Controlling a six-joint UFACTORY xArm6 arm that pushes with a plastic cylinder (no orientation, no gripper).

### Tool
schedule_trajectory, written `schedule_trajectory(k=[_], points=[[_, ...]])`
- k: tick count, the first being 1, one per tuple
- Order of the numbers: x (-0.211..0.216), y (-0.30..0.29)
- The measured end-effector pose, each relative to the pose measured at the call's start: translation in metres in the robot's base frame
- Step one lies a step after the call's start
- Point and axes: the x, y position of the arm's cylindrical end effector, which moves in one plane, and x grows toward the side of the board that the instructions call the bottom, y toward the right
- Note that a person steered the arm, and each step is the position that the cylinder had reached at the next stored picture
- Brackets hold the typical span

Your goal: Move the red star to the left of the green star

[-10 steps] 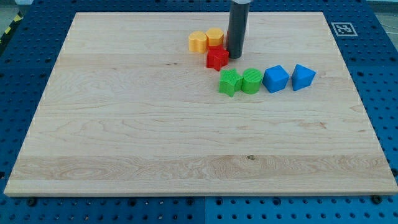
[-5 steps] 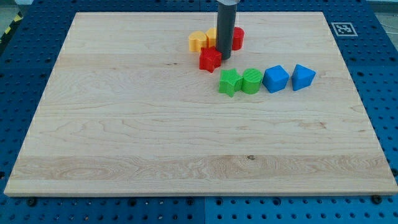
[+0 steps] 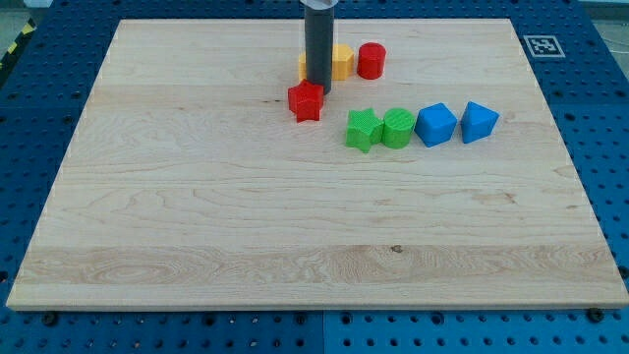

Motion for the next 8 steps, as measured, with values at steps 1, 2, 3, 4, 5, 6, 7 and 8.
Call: schedule_trajectory(k=[1,2,3,4,5,6,7,8], points=[[0.008,0.000],[0.015,0.000],[0.020,0.003],[0.023,0.006],[0.029,0.003],[0.032,-0.006],[0.032,-0.006],[0.032,-0.017]])
